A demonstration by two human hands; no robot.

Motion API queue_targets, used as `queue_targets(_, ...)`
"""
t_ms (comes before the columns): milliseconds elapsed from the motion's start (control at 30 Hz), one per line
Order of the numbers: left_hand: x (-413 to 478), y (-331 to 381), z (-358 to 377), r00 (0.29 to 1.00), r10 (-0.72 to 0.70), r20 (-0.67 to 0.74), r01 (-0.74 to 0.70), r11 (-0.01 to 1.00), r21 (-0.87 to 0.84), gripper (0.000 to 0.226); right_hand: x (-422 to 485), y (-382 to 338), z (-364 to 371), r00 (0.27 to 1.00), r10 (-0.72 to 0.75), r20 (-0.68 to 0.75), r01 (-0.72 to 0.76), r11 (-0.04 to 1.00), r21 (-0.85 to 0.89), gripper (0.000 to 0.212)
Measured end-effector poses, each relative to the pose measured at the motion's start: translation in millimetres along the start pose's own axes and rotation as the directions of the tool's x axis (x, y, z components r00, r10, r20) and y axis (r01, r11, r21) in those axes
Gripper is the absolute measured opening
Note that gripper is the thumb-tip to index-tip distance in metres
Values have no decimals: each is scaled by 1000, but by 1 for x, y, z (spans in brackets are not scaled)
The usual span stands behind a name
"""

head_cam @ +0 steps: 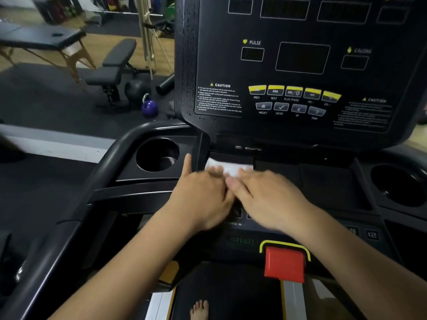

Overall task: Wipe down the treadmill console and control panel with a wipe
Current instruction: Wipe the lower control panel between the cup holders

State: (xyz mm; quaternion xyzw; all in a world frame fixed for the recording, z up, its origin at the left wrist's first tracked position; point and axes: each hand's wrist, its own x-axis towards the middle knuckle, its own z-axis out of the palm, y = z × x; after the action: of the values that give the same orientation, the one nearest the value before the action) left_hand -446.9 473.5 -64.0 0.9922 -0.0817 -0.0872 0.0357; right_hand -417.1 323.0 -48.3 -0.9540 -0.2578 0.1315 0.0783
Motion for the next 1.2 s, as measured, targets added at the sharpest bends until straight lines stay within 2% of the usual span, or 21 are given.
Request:
queue_targets(67, -18, 4, -2, 999, 40, -35, -39, 999, 9, 80, -20, -4, -2, 1000, -17, 0, 17, 1000, -23, 67)
queue_targets(100, -18, 4, -2, 999, 34, -27, -34, 999, 4, 79, -19, -3, -2, 1000, -7, 7, 7, 1000, -26, 65)
queue_targets(200, 13, 0, -2, 999, -27, 26, 28, 999, -26, 59, 14, 4, -2, 999, 34, 1, -34, 999, -8, 59)
queue_targets(267, 27, -2, -3, 998, -61, 29, 62, 998, -23, 57, 29, 5, 0, 999, 43, -17, -43, 999, 2, 59)
queue_targets(333, 18, -3, -4, 999, -32, 24, 33, 999, -22, 57, 17, 3, 1, 1000, 22, -6, -22, 1000, 22, 61)
queue_targets(467, -12, 5, -1, 999, 31, -8, -31, 999, 21, 78, -16, 1, 4, 1000, -10, 15, 10, 1000, 2, 73)
queue_targets(600, 23, 5, 2, 998, -47, 49, 48, 999, -18, 58, 20, 11, 5, 998, 55, -9, -55, 998, -4, 65)
queue_targets(667, 26, 2, -3, 998, -45, 49, 46, 999, -10, 56, 21, 9, 2, 998, 60, -17, -59, 998, 21, 66)
queue_targets(767, -3, 5, -4, 1000, 17, 22, -17, 1000, -3, 69, -10, 1, 3, 999, -7, -45, 7, 1000, 5, 76)
queue_targets(833, -10, 8, -1, 1000, 26, 9, -26, 1000, -2, 76, -14, 4, 2, 1000, -2, -25, 2, 1000, -1, 74)
queue_targets(933, 13, 6, 5, 999, -34, 43, 35, 999, -35, 59, 11, 10, 0, 1000, 31, 5, -31, 999, 24, 62)
queue_targets(1067, 21, 2, -3, 998, -38, 43, 40, 998, -50, 55, 16, 5, -2, 998, 53, -33, -52, 999, 12, 66)
queue_targets(1200, -10, 6, -2, 999, 33, -30, -33, 999, 11, 70, -18, 1, 0, 999, -5, -48, 4, 1000, -16, 74)
